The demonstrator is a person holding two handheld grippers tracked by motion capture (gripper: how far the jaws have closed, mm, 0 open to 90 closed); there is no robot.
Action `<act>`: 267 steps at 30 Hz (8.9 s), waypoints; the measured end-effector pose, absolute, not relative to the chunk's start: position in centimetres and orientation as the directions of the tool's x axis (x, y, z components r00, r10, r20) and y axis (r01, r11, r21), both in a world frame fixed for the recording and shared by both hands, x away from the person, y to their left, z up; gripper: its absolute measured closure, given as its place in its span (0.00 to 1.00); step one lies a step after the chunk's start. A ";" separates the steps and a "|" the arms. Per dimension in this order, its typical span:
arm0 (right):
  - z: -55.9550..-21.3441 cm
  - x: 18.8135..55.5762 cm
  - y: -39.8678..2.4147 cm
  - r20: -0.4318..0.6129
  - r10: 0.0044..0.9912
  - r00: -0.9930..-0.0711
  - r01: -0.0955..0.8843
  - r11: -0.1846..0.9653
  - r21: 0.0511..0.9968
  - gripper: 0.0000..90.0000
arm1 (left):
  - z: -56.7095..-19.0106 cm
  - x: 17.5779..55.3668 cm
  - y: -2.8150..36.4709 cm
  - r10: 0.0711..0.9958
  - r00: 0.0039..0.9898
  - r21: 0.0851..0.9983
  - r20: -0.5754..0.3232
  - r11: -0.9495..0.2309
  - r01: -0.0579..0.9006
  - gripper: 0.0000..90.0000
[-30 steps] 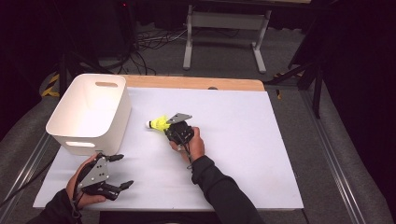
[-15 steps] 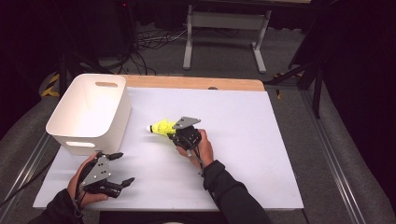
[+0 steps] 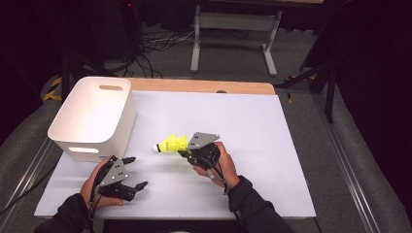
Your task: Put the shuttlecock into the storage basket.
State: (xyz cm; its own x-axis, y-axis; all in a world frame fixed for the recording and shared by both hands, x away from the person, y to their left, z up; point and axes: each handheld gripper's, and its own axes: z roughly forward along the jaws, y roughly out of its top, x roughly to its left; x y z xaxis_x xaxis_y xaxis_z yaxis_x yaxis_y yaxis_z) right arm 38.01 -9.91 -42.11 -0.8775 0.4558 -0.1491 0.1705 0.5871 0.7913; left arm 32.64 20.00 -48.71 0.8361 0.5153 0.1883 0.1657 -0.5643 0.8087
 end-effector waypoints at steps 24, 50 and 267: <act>-41.3 34.7 -8.0 -0.191 0.252 -0.949 0.043 0.701 0.712 0.96 | -47.4 34.0 16.7 0.462 0.868 0.829 0.181 -0.547 0.118 0.16; -40.8 34.0 -6.2 -0.322 0.163 -0.933 -0.058 0.813 0.579 0.95 | -47.3 35.9 14.4 0.391 0.905 0.786 0.167 -0.607 0.118 0.44; -44.5 32.8 -23.3 -0.327 0.664 -0.673 0.110 0.526 0.843 0.18 | -41.8 35.2 20.6 0.571 0.800 0.959 0.184 -0.284 -0.018 0.62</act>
State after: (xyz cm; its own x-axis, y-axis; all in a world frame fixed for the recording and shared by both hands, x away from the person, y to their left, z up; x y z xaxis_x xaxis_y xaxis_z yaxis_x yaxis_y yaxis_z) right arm 32.83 -23.26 -44.46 -0.6727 0.6640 -0.3265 0.1103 0.5263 0.8431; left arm 35.22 20.63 -41.80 0.8003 0.5705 0.1844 -0.0184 -0.2841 0.9586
